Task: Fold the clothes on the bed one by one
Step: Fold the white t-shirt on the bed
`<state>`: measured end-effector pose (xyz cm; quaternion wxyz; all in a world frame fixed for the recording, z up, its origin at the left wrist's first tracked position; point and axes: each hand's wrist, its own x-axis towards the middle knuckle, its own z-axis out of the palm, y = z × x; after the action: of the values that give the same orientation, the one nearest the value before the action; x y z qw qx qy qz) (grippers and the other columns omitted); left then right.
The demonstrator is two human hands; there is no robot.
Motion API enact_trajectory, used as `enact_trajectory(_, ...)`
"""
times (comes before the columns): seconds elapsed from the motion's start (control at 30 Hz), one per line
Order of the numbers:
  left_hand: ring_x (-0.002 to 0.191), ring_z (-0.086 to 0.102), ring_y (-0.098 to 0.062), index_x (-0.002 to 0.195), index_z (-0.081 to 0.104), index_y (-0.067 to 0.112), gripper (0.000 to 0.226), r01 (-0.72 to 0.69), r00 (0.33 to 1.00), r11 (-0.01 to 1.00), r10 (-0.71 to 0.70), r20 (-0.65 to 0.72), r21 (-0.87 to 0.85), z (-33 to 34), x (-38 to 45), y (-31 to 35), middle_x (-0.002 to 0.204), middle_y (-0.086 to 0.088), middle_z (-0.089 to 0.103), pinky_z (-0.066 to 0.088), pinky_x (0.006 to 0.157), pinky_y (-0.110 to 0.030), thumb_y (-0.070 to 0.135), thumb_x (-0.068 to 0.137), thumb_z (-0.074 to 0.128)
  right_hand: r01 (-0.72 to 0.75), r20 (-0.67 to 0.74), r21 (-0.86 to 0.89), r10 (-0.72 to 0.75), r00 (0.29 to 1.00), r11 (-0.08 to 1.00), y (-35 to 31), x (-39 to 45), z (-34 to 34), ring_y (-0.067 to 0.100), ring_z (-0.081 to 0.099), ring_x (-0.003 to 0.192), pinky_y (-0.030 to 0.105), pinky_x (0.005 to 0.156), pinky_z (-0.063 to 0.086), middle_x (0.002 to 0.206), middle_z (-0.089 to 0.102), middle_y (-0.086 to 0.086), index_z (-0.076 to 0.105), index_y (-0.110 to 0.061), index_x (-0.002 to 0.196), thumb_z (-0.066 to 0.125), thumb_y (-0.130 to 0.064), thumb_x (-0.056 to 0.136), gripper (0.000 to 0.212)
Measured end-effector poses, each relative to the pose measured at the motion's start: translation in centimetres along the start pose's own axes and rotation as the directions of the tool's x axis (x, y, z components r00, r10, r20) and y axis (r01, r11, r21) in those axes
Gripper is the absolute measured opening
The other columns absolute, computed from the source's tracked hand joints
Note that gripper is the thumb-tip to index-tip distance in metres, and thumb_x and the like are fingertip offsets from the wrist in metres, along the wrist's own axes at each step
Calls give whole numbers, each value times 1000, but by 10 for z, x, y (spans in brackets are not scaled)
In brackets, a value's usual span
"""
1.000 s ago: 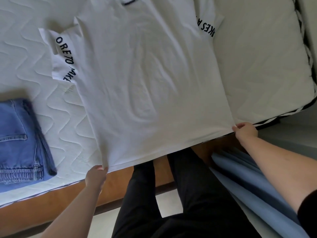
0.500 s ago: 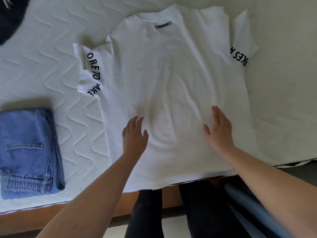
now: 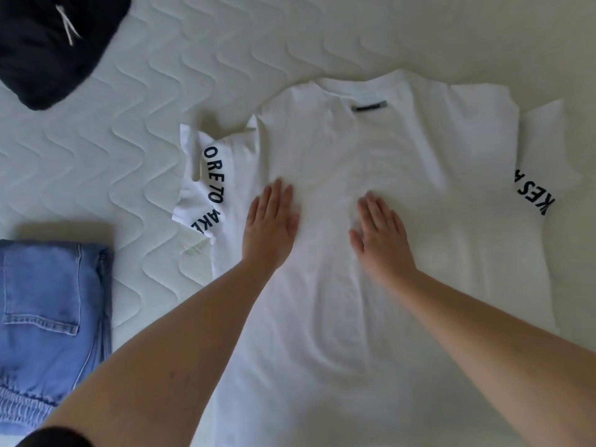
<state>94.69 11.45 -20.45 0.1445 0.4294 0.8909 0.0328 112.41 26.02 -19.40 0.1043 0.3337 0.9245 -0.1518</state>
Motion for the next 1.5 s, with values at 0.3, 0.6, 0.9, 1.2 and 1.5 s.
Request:
enact_trajectory(0.3,152,3,-14,157,12,14,62,23,998,1000,-23,-58,-8,28,15,-13,165,-1,7,6,123,-36,39,101,20,177,-60,-56,-181,982,983,-37,109,-7,21,7,151,35,122,6,163,10,8,16,-8,155,33,-29,104,58)
enact_trajectory(0.6,152,6,-15,157,13,11,63,-14,998,1000,14,-58,-12,33,15,-15,165,-5,7,10,123,-39,38,100,21,267,-142,-64,-273,951,962,-103,190,-9,21,7,151,39,122,6,164,11,5,16,-12,156,27,-33,105,56)
enact_trajectory(0.9,151,12,-17,155,21,9,63,-23,999,999,22,-50,-25,30,17,-14,164,-6,14,12,122,-39,38,99,25,342,-285,-247,-406,869,907,-82,223,-4,24,17,150,46,121,16,161,23,9,30,-15,153,33,-42,101,59)
enact_trajectory(1.2,148,26,-19,151,34,10,59,-40,997,996,35,-63,-74,17,17,-14,159,-7,29,19,121,-38,36,98,38,357,-257,-219,-407,876,908,-80,231,3,23,16,150,47,121,12,162,21,9,30,-17,153,41,-39,93,65)
enact_trajectory(1.5,121,56,-28,129,60,12,38,6,972,996,14,-236,86,-70,111,-85,128,-7,61,28,116,-48,26,94,50,369,-302,-224,-425,854,902,-78,234,11,24,20,149,49,119,16,161,23,7,33,-33,151,45,-38,91,61)
